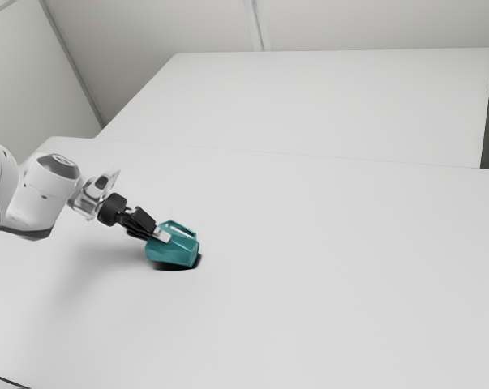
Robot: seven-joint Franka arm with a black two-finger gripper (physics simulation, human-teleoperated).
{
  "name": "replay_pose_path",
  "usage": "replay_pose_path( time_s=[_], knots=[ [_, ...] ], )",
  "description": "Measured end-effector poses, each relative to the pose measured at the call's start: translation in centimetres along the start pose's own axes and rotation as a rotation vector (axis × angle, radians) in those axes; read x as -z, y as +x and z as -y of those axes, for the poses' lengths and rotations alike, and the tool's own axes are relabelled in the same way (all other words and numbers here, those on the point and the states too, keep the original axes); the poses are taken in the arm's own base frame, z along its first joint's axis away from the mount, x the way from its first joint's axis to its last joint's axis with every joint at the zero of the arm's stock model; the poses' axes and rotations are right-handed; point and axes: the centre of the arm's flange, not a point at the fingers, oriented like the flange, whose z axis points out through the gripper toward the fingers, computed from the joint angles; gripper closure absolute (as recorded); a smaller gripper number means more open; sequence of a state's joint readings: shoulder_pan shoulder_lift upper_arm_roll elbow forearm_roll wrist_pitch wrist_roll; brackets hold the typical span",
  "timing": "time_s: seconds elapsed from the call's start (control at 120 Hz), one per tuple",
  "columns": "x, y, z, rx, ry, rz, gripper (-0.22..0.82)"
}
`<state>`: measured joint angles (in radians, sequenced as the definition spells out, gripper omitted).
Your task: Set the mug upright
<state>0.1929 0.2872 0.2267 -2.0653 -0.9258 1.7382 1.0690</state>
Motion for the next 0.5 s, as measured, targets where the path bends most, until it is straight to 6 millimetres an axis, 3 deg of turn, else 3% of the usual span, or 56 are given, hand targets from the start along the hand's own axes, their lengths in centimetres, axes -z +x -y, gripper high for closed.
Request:
replay_pose_path(
  time_s=[0.275, 0.375, 0.5],
  knots=[
    [0.4, 1.0, -2.5, -0.074, 0.003, -0.001, 0.75],
    [1.3, 1.8, -5.2, -0.135, 0.023, -0.005, 0.76],
    [2.4, 2.8, -10.3, -0.241, 0.128, 0.053, 0.76]
  ],
)
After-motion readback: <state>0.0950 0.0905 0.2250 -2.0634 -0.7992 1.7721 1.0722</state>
